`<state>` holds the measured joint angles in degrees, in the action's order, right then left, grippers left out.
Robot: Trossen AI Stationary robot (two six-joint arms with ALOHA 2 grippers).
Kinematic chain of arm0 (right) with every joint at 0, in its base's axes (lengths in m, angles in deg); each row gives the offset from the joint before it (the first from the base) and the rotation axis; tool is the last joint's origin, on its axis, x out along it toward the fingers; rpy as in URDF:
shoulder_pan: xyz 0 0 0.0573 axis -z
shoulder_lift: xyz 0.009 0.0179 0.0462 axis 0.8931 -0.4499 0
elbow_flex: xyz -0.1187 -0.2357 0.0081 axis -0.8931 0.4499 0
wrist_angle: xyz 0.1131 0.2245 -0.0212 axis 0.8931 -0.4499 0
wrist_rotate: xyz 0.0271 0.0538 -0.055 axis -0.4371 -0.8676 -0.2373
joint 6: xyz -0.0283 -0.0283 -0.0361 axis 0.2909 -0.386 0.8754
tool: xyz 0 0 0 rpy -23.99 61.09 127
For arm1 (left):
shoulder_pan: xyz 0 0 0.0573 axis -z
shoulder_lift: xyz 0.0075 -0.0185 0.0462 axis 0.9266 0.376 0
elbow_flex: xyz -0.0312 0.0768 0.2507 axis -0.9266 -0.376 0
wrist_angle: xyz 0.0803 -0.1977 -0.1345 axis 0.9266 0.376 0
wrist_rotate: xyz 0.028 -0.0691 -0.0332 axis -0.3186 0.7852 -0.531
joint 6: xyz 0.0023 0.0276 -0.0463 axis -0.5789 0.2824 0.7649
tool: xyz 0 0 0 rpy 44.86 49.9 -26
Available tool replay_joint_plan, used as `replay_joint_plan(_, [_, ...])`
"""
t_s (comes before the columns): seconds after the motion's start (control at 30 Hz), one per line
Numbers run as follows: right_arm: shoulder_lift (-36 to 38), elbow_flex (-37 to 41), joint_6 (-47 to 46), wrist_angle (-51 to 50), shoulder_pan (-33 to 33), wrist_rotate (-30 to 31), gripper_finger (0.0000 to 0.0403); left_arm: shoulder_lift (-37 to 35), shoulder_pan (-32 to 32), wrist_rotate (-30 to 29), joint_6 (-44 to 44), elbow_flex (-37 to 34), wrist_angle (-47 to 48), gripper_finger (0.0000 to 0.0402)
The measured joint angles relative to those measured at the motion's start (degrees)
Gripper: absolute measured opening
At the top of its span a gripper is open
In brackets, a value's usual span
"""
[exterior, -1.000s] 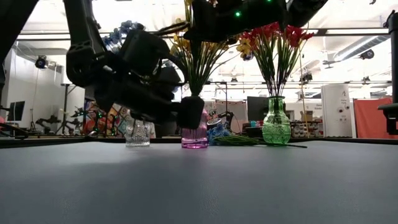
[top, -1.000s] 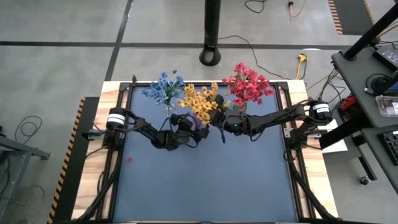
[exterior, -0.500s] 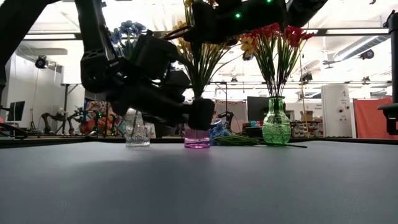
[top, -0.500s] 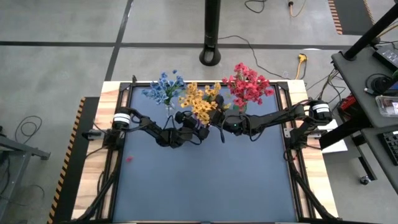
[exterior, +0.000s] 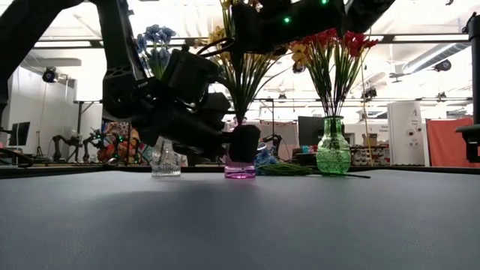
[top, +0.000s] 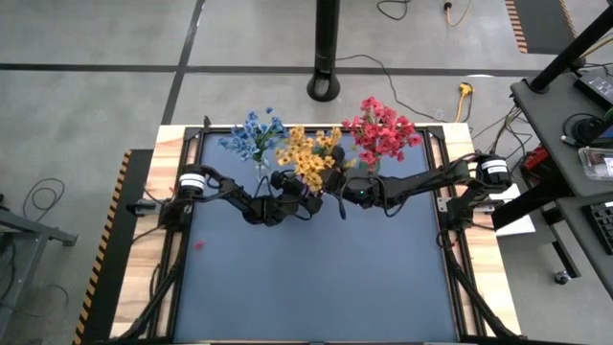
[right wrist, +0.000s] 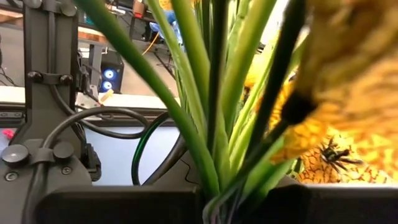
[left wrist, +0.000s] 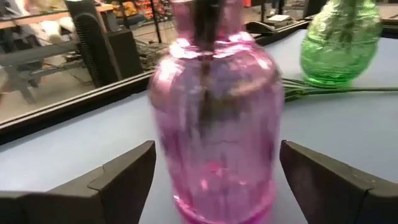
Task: Sort flowers into vase by color
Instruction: Put the yellow flowers into the violet vase
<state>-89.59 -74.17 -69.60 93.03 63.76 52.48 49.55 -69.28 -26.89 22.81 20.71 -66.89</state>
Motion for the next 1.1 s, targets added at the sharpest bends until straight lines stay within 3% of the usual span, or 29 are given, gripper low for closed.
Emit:
replay_joint_plan(0.47, [0.0,0.0,-0.76,-0.31,0.06,0.13,0.0022,0.0,-0.24,0.81,0.72,-0.02,0.0,0.0253])
replay_joint_plan(0.93, [0.02,0.0,-0.85,-0.87,0.06,0.07,0.0022,-0.05,-0.16,-4.36,1.44,-0.07,-0.06,0.0344])
replay_joint_plan(1.1, [0.02,0.0,-0.85,-0.94,0.11,0.04,0.0022,-0.09,-0.15,-4.23,-3.19,-0.07,-1.7,0.0359])
